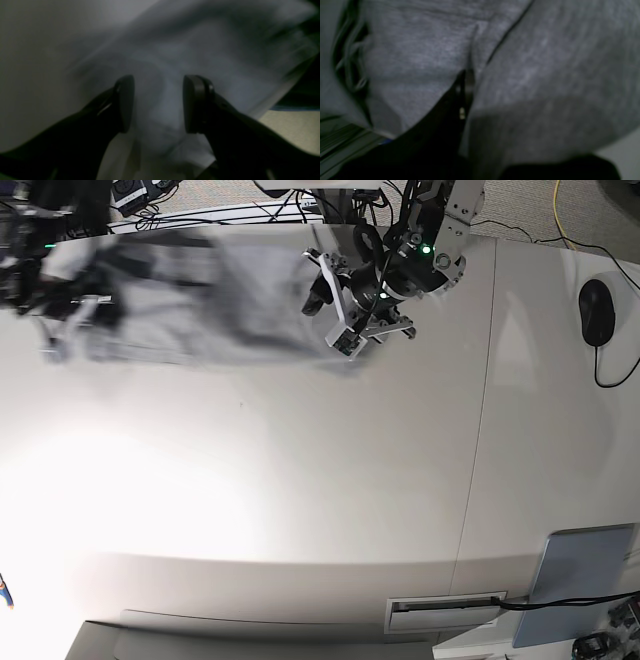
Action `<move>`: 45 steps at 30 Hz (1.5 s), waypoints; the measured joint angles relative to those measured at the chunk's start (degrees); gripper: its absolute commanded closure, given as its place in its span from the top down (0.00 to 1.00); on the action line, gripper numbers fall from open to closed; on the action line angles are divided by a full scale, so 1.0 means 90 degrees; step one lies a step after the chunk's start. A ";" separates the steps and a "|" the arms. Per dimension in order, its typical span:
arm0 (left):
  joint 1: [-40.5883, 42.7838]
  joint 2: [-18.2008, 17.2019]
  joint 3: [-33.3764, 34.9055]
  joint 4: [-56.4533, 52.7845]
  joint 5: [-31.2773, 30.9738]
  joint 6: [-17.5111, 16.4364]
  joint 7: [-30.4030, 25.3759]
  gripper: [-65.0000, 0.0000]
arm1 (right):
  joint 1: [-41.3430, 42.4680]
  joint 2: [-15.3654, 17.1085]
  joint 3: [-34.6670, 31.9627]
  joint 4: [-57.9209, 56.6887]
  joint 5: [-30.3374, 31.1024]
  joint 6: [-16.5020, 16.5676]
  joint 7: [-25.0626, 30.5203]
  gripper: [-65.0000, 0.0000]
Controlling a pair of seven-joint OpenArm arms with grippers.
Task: Fold the T-shirt properly
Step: 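Fold the right-held end over onto the left-folded section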
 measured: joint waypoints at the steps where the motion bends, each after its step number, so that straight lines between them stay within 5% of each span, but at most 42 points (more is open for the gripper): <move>1: 0.0019 0.0002 0.0000 0.0000 0.0097 0.0000 -0.0005 0.47 | -0.0010 0.0160 0.0175 0.0046 -0.0027 -0.0019 -0.0066 0.00; 8: 0.0046 0.0005 -0.0007 -0.0121 0.0245 0.0000 -0.0488 0.47 | -0.0066 0.0299 0.0525 0.1530 -0.0027 -0.0420 -0.0206 0.00; 13: 0.0034 0.0015 -0.0007 -0.0593 0.0253 -0.0027 -0.0712 0.47 | -0.0350 -0.0488 0.0119 0.3111 -0.1066 -0.0911 -0.0005 0.00; 22: 0.0027 0.0015 -0.0005 -0.0954 0.0250 -0.0352 -0.1052 0.47 | -0.0561 -0.1858 -0.2314 0.4602 -0.3521 -0.2064 0.0925 0.00; 33: 0.0029 0.0015 -0.0007 -0.0954 0.0265 -0.0352 -0.1052 0.47 | -0.0539 -0.2754 -0.4748 0.4597 -0.5739 -0.3172 0.1117 0.00; 39: 0.0027 0.0015 -0.0007 -0.0954 0.0265 -0.0352 -0.1052 0.47 | -0.0542 -0.2854 -0.5078 0.4597 -0.5819 -0.2953 0.1297 0.00; 45: 0.0027 0.0015 -0.0007 -0.0954 0.0265 -0.0352 -0.1052 0.47 | -0.0653 -0.2854 -0.5073 0.4597 -0.5802 -0.2186 0.1348 0.30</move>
